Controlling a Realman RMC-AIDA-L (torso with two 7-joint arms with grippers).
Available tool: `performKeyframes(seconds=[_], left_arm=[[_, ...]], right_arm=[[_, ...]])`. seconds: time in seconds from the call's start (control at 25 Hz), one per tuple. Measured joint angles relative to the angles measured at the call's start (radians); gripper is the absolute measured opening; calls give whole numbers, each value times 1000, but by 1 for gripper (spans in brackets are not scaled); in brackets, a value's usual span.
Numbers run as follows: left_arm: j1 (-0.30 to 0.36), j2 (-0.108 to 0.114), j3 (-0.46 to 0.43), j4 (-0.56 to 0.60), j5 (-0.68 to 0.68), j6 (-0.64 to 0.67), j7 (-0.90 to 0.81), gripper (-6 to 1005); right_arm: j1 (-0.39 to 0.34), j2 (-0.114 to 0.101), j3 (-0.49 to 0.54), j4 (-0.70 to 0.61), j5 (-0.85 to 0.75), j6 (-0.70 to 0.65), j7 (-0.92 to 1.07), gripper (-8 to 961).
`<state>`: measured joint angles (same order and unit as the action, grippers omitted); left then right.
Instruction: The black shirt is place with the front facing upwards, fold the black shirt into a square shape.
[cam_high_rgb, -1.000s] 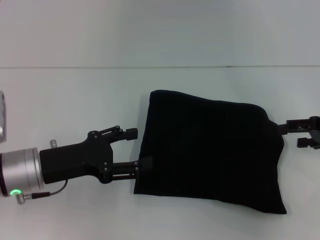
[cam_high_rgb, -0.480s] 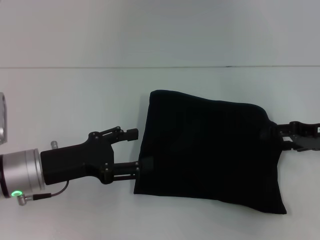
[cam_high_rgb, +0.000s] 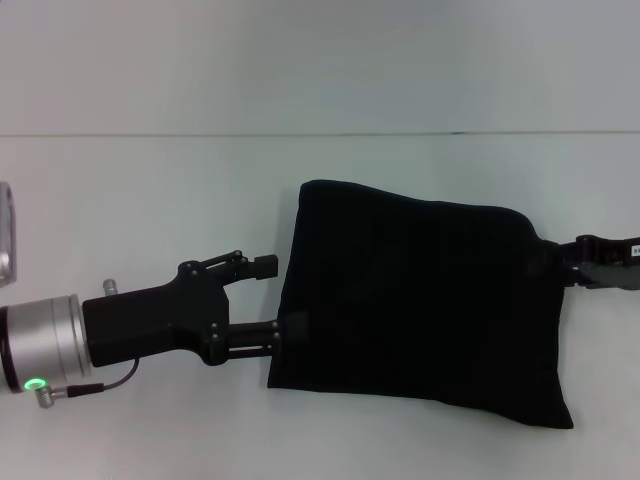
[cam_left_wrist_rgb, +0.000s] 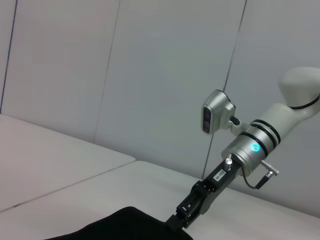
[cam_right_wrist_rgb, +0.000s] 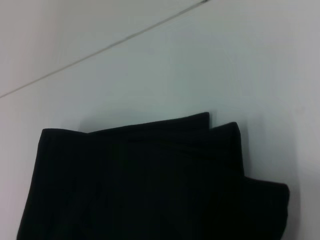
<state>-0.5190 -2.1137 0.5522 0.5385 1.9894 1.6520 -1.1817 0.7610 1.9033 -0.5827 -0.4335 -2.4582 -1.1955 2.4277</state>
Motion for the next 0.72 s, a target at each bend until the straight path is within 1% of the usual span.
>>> performKeyframes(seconds=[0.2, 0.4, 0.72], left_arm=[[-1, 0, 1, 0, 0, 0, 0, 873], [-2, 1, 2, 0, 0, 0, -1, 873], [-4, 2, 2, 0, -1, 0, -1, 874]], right_arm=[[1, 2, -2, 2, -1, 17, 4, 494], [7, 5, -2, -1, 0, 21, 1, 239], [15, 11, 0, -3, 10, 24, -42, 101]])
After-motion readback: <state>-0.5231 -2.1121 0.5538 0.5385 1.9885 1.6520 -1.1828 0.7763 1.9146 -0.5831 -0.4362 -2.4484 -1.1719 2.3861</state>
